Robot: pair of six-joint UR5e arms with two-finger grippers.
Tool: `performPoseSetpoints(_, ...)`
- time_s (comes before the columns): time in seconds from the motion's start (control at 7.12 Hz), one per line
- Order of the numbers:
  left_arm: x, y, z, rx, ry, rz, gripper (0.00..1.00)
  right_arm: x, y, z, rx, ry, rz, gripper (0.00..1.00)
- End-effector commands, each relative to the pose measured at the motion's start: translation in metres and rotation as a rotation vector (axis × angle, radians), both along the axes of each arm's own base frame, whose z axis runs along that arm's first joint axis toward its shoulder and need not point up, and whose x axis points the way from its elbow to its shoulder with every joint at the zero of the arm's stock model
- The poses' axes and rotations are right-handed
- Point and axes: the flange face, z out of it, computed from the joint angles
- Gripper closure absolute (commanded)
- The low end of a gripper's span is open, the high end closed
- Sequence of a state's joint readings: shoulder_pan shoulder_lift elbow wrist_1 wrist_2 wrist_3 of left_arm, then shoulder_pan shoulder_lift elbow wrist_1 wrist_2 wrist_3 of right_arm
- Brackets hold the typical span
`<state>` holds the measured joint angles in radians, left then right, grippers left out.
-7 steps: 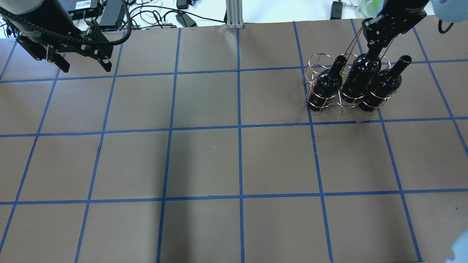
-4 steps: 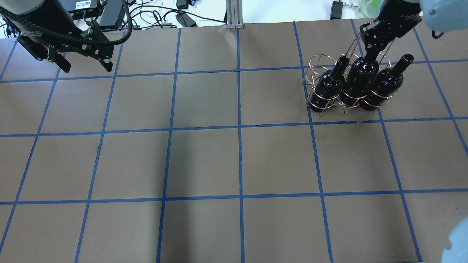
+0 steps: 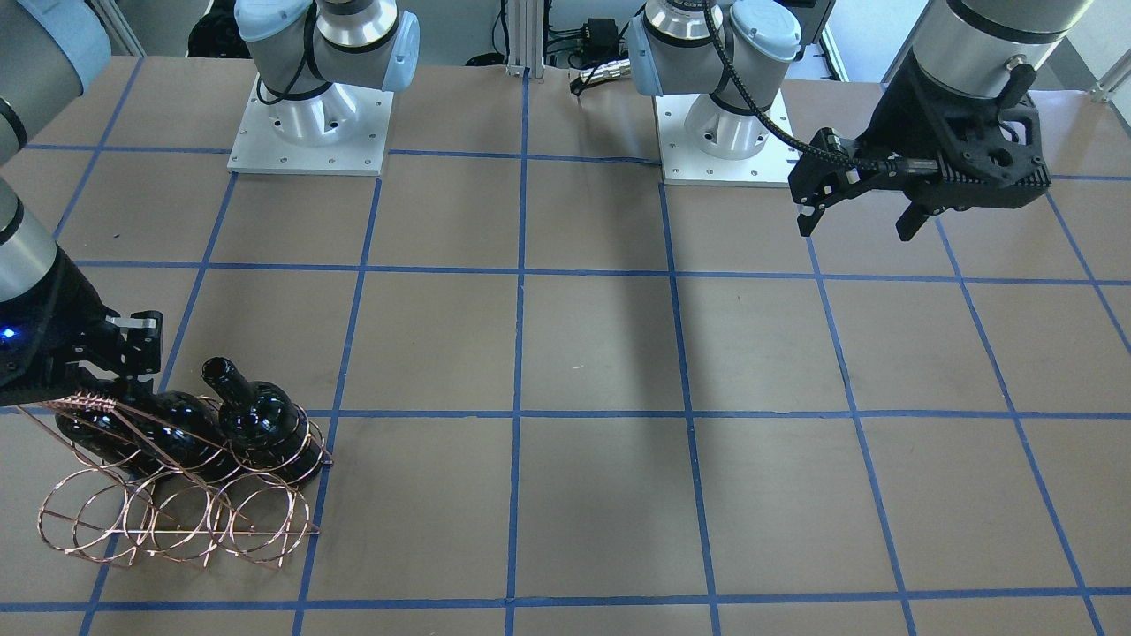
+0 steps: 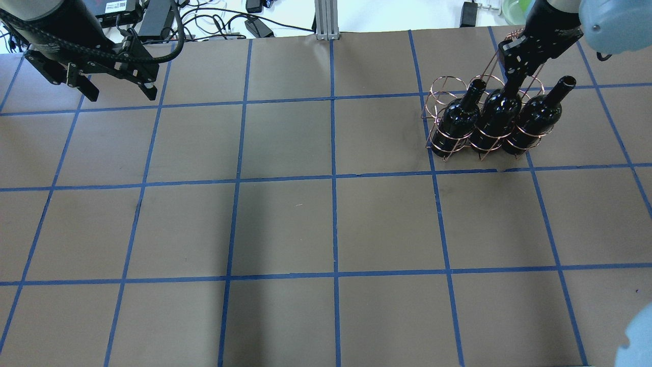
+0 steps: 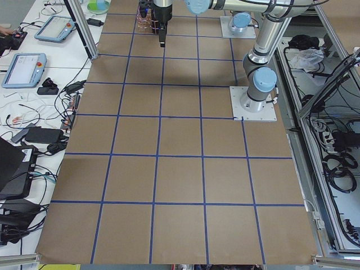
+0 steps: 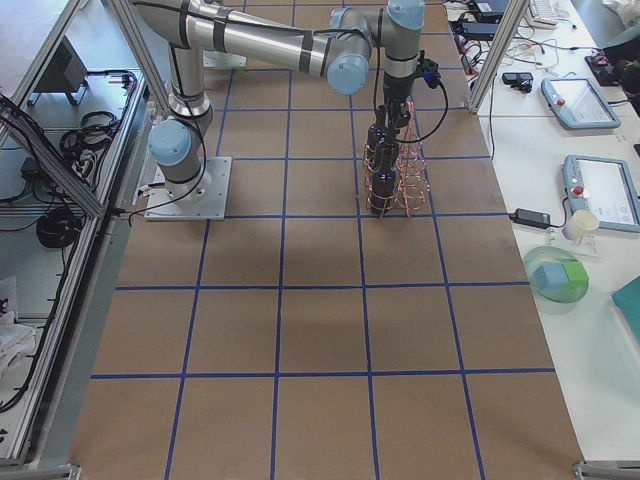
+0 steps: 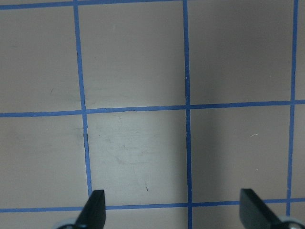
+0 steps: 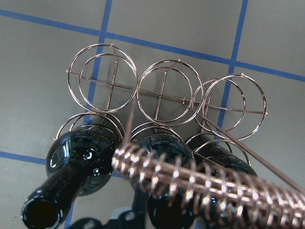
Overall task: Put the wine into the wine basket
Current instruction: 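Push the bottle down to lie in the rack beside the others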
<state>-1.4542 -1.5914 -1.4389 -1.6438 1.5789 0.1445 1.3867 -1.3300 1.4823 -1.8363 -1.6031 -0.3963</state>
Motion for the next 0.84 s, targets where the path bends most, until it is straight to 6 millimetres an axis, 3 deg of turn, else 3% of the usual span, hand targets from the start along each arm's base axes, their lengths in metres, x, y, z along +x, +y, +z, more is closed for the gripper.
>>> performPoseSetpoints(0.0,0.0,0.0,0.0,0.0,-0.004,-0.001,0.0,0.0,0.0,0.003,-0.013,0.004,0.002,0.0)
performPoseSetpoints(0.14,0.0,0.0,0.0,0.0,-0.004,-0.001,0.0,0.0,0.002,0.008,-0.023,0.004,0.0,0.0)
performPoseSetpoints(0.28,0.0,0.0,0.0,0.0,-0.004,-0.001,0.0,0.003,0.01,0.025,-0.051,0.009,-0.002,0.0)
performPoseSetpoints(0.7,0.0,0.0,0.0,0.0,-0.003,-0.001,0.0,0.016,0.063,0.098,-0.122,0.024,-0.016,0.0)
